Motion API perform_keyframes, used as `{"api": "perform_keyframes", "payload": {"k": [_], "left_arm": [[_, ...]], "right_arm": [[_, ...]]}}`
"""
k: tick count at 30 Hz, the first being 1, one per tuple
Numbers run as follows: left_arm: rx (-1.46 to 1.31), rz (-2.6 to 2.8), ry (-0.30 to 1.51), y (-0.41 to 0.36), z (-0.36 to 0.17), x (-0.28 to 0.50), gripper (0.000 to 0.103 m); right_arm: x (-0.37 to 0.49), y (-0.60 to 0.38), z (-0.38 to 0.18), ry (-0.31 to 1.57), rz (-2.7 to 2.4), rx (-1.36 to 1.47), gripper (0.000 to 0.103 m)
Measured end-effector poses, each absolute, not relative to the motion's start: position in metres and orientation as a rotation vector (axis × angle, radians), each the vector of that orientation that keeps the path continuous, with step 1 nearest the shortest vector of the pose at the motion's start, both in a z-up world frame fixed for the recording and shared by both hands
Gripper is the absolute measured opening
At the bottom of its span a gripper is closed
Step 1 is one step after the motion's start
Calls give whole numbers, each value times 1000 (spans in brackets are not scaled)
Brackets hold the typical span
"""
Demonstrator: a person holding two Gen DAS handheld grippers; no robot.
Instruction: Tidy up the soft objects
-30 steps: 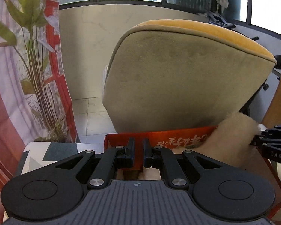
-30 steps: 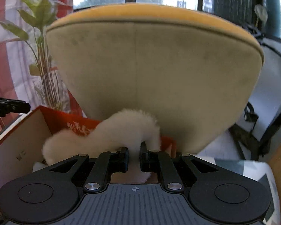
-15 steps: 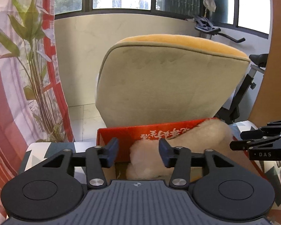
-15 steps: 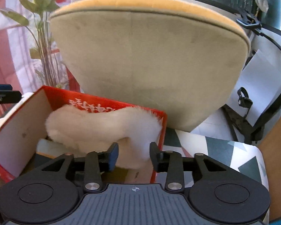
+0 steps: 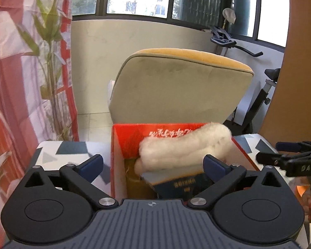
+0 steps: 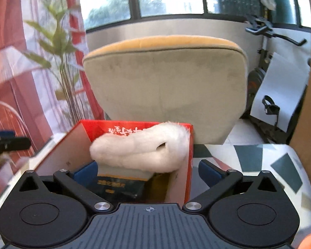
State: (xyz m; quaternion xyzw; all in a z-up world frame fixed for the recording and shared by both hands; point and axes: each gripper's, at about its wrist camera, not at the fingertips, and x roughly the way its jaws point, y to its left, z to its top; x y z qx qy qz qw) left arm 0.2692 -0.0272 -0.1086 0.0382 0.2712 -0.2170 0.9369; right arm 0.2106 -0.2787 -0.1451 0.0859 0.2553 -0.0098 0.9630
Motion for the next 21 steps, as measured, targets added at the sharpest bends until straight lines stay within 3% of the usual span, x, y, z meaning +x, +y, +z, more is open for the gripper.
{"api": "perform_keyframes", "payload": {"k": [21], "left_arm": [[28, -410, 625, 16, -168, 158, 103]], "right_arm": [[70, -239, -208, 461, -37, 196, 102]]}}
